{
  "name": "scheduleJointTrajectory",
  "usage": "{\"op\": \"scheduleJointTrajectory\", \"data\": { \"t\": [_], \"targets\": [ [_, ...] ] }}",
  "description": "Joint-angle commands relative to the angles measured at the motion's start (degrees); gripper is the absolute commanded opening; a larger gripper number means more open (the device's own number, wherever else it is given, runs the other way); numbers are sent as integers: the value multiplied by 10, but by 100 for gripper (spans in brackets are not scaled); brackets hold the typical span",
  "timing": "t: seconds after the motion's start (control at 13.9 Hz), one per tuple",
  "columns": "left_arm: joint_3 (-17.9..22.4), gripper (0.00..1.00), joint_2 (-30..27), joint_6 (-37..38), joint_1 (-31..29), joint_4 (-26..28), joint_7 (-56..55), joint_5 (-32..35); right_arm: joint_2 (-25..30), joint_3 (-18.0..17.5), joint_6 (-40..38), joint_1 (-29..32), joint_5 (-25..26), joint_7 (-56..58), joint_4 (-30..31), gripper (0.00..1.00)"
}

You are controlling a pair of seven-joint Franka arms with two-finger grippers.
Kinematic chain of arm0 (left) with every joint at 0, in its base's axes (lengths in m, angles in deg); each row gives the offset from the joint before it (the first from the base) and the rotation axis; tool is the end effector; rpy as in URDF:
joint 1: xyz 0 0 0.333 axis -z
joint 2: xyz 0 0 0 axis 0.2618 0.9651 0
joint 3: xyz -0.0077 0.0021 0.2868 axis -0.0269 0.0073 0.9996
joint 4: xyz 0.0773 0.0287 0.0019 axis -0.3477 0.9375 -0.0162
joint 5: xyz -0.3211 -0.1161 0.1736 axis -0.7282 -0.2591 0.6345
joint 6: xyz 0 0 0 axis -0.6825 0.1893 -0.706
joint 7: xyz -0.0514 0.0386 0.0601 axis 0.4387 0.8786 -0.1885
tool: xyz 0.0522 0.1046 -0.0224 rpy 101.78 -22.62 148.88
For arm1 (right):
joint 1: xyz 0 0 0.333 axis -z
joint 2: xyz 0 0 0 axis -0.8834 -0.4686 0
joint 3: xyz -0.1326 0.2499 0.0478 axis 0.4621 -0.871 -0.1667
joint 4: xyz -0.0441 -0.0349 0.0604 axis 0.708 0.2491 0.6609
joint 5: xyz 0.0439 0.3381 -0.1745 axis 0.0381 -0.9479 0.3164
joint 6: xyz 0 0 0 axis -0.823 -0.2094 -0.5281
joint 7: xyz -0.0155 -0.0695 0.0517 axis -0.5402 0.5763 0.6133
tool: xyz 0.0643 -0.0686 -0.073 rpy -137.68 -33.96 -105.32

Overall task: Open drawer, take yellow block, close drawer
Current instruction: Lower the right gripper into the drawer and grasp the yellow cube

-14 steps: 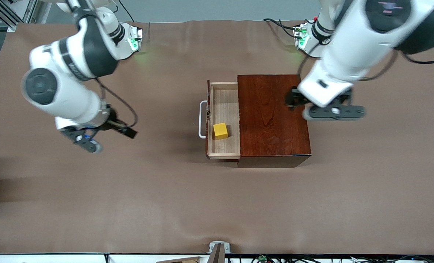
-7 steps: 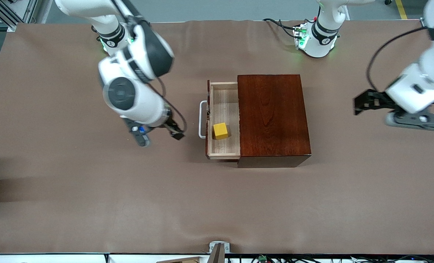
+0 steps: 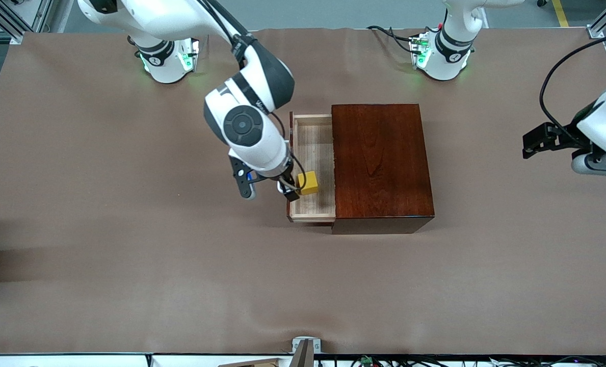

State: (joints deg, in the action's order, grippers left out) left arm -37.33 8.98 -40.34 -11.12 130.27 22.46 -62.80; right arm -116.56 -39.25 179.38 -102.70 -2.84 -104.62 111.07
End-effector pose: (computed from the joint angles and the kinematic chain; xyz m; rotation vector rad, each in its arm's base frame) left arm 0.5761 -0.0537 0.5815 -3.1051 0.1969 -0.0069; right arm 0.5440 0.4542 0.3549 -2.4337 1.8293 0.2574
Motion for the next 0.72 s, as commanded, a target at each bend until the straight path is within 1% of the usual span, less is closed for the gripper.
{"op": "scheduleJointTrajectory", "data": {
  "t": [0.0, 0.14, 0.29, 0.36, 0.5, 0.65],
  "targets": [
    [10, 100, -71, -63, 7, 102, 6, -7, -18, 8, 12, -17, -8, -58, -20, 100],
    [13, 100, -69, -58, 3, 98, -14, -12, -26, 8, 25, -20, -7, -60, -19, 100],
    [13, 100, -67, -56, 8, 85, -64, -11, -32, 8, 37, -32, -5, -61, -19, 100],
    [13, 100, -67, -52, 8, 85, -63, -11, -36, 8, 38, -34, -4, -63, -19, 100],
    [13, 100, -68, -41, 3, 85, -49, -8, -41, 8, 39, -40, -1, -66, -14, 100],
    [13, 100, -69, -42, -1, 85, 23, -11, -50, 8, 39, -47, 16, -67, -13, 100]
  ]
}}
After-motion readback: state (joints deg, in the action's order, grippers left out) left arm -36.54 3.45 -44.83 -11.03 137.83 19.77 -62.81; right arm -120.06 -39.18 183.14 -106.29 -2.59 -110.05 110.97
